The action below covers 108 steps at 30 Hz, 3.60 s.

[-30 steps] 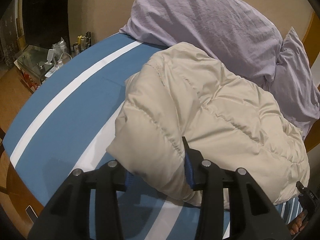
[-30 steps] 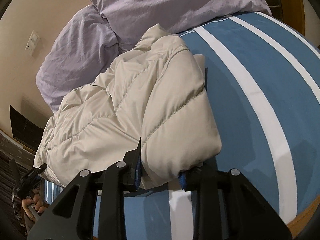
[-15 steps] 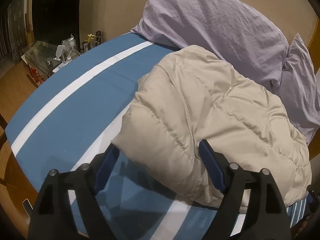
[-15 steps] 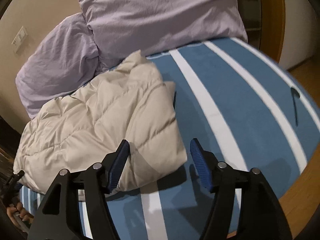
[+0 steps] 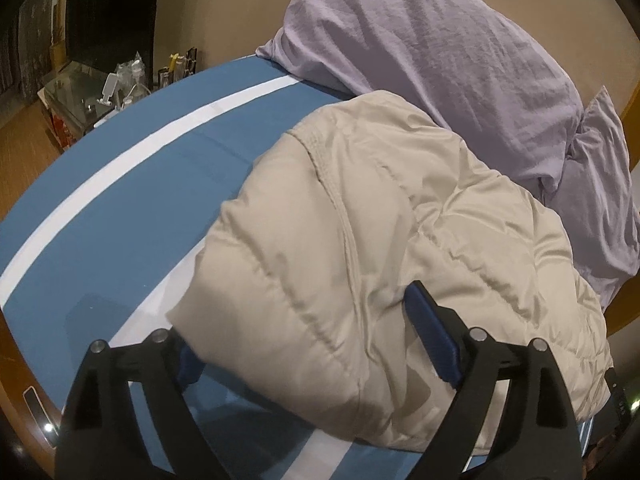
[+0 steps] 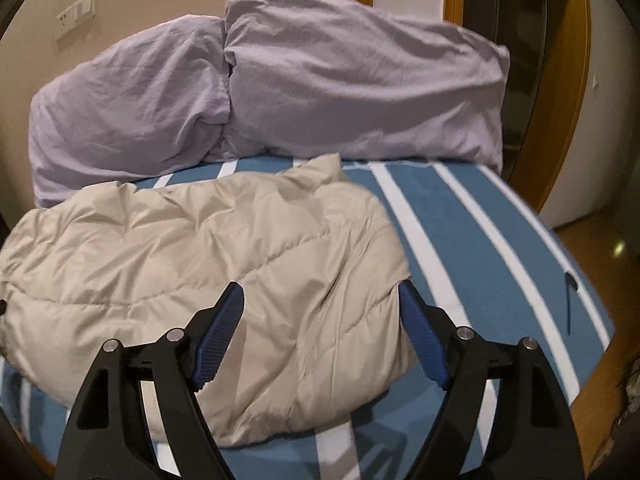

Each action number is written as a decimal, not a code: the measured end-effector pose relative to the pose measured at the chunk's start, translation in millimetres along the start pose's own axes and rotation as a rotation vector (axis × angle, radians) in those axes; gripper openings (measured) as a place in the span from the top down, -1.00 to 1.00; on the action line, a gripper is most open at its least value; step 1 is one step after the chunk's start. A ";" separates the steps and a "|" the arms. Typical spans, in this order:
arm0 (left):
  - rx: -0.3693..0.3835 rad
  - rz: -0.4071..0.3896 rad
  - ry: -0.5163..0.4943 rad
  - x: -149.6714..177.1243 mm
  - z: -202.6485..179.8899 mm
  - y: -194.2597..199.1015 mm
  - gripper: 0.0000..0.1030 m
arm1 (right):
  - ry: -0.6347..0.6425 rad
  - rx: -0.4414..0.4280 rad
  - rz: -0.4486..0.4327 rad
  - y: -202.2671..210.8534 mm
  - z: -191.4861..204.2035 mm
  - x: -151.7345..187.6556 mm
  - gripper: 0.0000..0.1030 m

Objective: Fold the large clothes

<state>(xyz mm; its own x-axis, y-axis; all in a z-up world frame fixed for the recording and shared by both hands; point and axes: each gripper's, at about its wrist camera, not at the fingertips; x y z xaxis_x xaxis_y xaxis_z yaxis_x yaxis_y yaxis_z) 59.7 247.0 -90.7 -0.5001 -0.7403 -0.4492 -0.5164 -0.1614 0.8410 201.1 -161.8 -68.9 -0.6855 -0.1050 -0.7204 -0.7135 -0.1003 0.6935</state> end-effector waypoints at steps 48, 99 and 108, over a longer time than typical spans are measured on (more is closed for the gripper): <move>0.262 -0.138 -0.004 -18.8 -69.4 72.4 0.43 | 0.261 -0.161 0.080 -47.3 83.5 39.9 -0.64; 0.365 0.032 -0.734 168.4 -446.6 51.8 0.07 | -0.170 -0.077 0.028 -28.4 -160.4 38.2 -0.64; 0.395 -0.036 -0.767 166.9 -437.0 92.1 -0.22 | -0.181 -0.074 0.011 -14.5 -163.2 37.3 -0.64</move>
<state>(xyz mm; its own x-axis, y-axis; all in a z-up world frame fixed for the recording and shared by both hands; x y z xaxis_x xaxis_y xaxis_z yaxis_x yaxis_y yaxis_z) 232.4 -176.6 43.6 -0.7364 -0.0711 -0.6728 -0.6738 0.1674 0.7197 209.5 -325.8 -104.8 -0.7127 0.0725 -0.6977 -0.6979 -0.1730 0.6950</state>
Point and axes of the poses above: each gripper's, at about its wrist camera, not at the fingertips, and y roughly against the way its jaws point, z to its left, x to its underside, and after that the axes turned 7 degrees about z, right-handed
